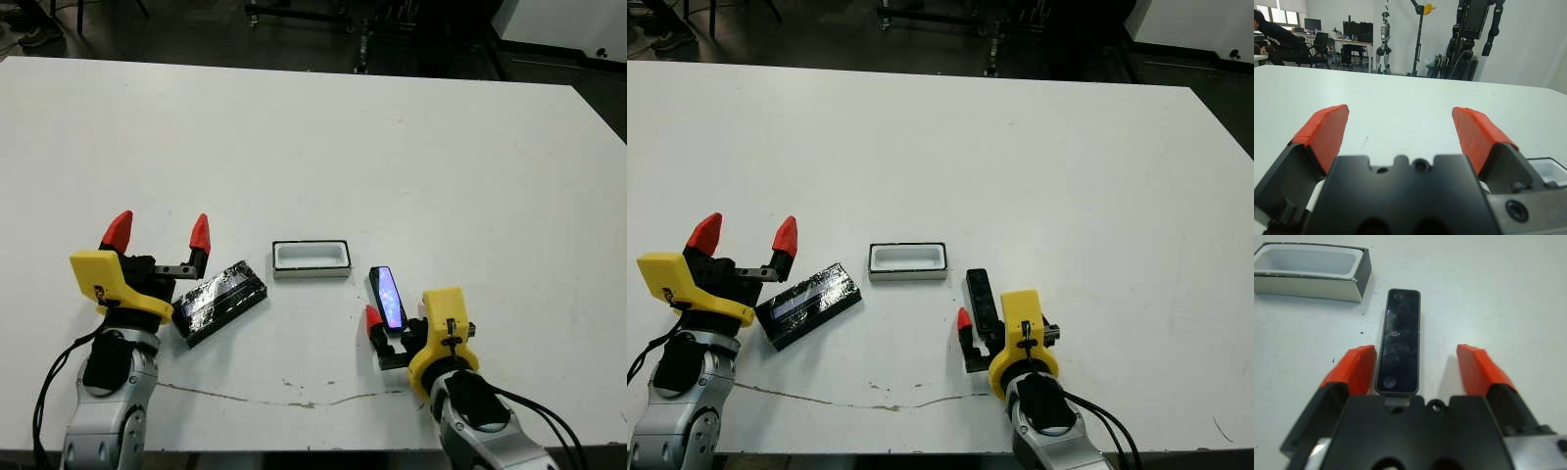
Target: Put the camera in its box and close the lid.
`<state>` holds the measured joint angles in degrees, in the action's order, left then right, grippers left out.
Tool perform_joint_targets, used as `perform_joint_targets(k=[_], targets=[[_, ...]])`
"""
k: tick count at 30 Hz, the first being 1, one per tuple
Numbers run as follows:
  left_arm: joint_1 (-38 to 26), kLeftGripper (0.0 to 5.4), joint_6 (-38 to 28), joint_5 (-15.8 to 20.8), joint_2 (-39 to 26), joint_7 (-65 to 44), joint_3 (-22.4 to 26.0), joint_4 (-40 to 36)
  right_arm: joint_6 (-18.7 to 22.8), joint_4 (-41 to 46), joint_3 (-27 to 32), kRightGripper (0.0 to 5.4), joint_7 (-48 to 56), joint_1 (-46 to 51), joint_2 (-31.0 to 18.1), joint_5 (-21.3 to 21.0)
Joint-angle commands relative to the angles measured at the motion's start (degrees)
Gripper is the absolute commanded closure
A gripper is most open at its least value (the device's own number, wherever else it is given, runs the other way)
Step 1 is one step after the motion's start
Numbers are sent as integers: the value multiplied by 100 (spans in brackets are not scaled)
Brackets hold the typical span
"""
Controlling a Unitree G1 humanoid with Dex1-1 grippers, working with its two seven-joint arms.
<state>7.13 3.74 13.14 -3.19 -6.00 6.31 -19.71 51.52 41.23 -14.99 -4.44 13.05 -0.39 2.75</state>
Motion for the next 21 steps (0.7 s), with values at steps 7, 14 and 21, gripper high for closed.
perform_joint_targets(k=[7,14,21], targets=[[80,0,80,87,28,6,22,-41,247,-14,154,285,-23,43,190,37],[75,0,37,-18,-2,42,-1,-32,188,-25,180,376,71,50,175,74],[81,0,16,-71,4,36,-4,-24,96,-23,233,376,218,76,103,134]])
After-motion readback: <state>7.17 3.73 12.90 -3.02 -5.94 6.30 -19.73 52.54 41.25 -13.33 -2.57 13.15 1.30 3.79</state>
